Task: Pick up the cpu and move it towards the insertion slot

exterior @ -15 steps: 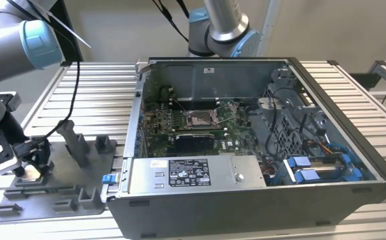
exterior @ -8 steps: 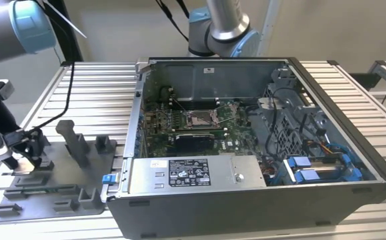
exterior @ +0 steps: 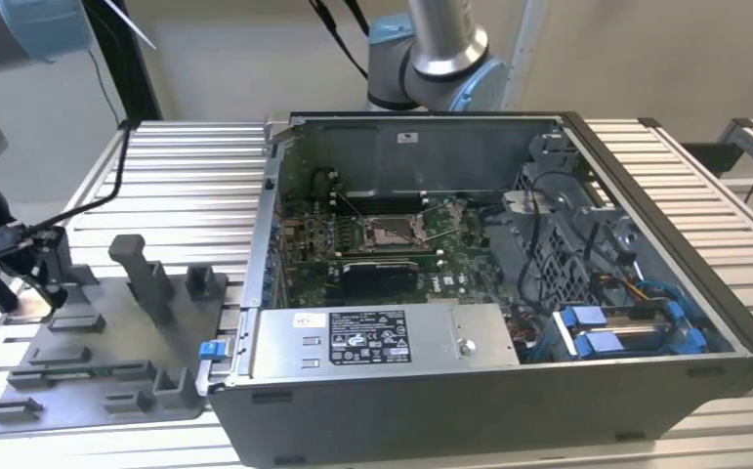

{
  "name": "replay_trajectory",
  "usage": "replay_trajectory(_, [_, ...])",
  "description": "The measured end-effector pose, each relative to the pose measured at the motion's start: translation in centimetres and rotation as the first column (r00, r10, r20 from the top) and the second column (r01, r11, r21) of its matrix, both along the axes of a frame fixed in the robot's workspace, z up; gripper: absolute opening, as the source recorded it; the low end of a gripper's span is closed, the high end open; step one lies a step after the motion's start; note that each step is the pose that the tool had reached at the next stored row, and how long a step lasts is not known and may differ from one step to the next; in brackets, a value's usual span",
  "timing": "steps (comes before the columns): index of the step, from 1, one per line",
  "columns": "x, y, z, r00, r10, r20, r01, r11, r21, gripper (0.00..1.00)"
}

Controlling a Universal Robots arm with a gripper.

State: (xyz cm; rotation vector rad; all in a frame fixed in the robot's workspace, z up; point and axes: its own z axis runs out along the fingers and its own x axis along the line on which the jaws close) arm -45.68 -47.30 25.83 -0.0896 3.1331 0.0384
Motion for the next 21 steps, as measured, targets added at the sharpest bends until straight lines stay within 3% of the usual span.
replay_trajectory(21, [0.0, 0.0, 9.57, 1.0, 0.0, 0.0, 0.0, 1.0, 0.0, 0.0])
